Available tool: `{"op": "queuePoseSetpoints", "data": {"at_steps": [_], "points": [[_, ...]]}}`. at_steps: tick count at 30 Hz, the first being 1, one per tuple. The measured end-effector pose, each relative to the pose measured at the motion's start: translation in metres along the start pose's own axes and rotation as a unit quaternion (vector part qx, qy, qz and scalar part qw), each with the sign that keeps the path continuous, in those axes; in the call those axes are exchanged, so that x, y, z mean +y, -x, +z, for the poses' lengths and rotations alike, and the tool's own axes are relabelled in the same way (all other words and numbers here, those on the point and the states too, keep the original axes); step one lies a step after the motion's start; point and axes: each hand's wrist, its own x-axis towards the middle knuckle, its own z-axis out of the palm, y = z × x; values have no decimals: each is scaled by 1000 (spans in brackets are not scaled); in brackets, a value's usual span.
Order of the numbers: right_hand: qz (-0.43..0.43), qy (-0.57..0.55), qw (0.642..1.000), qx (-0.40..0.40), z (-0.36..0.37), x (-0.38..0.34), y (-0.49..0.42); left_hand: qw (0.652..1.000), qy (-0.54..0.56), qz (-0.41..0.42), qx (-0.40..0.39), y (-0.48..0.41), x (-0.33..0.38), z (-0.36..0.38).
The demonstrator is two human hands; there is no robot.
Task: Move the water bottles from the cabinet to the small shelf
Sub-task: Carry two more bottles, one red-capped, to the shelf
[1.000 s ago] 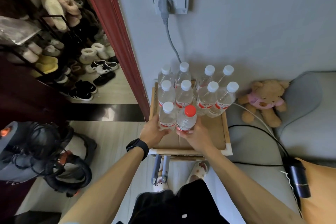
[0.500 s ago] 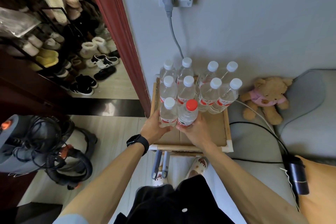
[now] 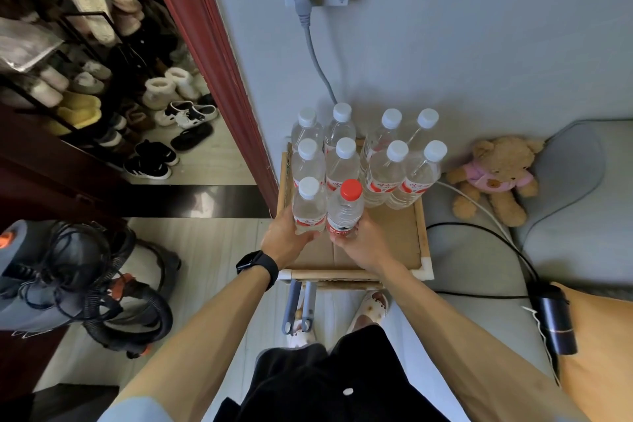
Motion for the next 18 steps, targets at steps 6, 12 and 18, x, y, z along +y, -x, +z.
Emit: {"op": "queuePoseSetpoints", "data": {"at_steps": [6,12,18], "points": [[9,-22,1000,2,2,-1,-3,1000,9,5,6,0,0,1],[10,-17,1000,-16,3,2,-11,1000,26,-4,9,2,2,0],[13,-7,999,-28,-2,5,-9,999,12,-50,-13,0,7,-2]]}}
